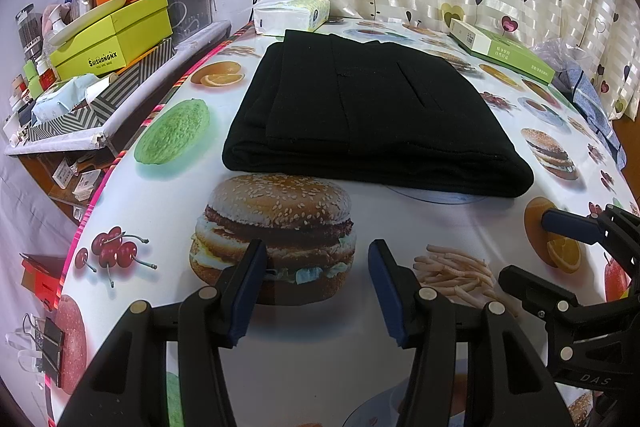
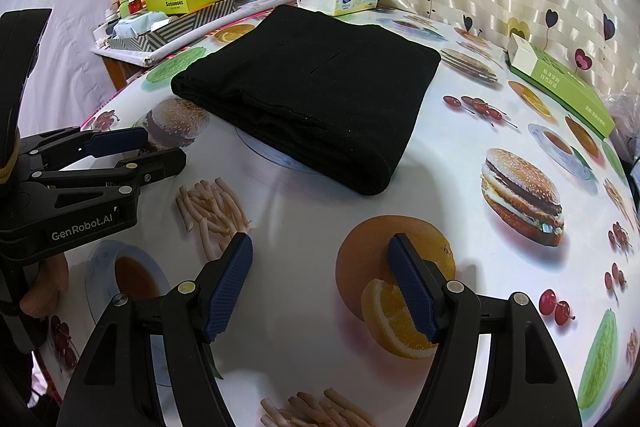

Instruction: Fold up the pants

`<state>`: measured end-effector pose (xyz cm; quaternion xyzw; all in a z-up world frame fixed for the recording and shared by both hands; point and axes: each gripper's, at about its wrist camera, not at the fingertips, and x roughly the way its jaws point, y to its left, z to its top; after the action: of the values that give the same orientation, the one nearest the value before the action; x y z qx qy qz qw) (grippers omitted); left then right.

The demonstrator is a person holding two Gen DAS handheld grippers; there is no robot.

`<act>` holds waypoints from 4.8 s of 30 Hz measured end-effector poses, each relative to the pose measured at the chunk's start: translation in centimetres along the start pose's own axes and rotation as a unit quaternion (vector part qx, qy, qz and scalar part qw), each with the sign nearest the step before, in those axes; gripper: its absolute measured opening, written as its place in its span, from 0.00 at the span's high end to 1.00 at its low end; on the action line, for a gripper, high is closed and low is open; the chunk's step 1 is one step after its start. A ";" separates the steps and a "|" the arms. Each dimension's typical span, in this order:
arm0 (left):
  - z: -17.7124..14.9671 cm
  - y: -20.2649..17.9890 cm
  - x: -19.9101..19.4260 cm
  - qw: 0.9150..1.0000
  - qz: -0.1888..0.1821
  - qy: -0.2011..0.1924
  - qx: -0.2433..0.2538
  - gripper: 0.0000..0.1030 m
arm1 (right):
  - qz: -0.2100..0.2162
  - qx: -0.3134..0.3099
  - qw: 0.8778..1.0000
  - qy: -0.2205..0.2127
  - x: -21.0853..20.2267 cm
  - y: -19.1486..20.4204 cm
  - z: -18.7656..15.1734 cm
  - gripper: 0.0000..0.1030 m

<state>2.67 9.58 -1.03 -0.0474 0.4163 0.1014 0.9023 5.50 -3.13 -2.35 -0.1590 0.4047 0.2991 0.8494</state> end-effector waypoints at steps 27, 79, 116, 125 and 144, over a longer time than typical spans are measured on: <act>0.0 0.0 0.0 1.000 0.000 0.000 0.000 0.46 | 0.000 0.000 1.000 0.000 0.0 0.0 0.0 0.31; 0.0 -0.1 0.0 1.000 0.001 0.000 0.000 0.46 | 0.001 0.001 1.000 0.000 0.0 0.0 0.0 0.31; 0.0 -0.1 0.0 1.000 0.001 0.000 0.000 0.45 | 0.001 0.001 1.000 0.001 0.0 0.0 0.0 0.31; 0.0 -0.1 0.0 1.000 0.001 0.000 0.000 0.45 | 0.001 0.000 1.000 0.001 0.1 -0.1 0.0 0.29; 0.0 -0.1 0.0 1.000 0.001 0.000 0.000 0.45 | 0.001 0.000 1.000 0.001 0.1 -0.1 0.0 0.28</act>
<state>2.70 9.47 -1.06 -0.0469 0.4160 0.1024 0.9023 5.61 -3.14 -2.44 -0.1593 0.4060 0.2998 0.8485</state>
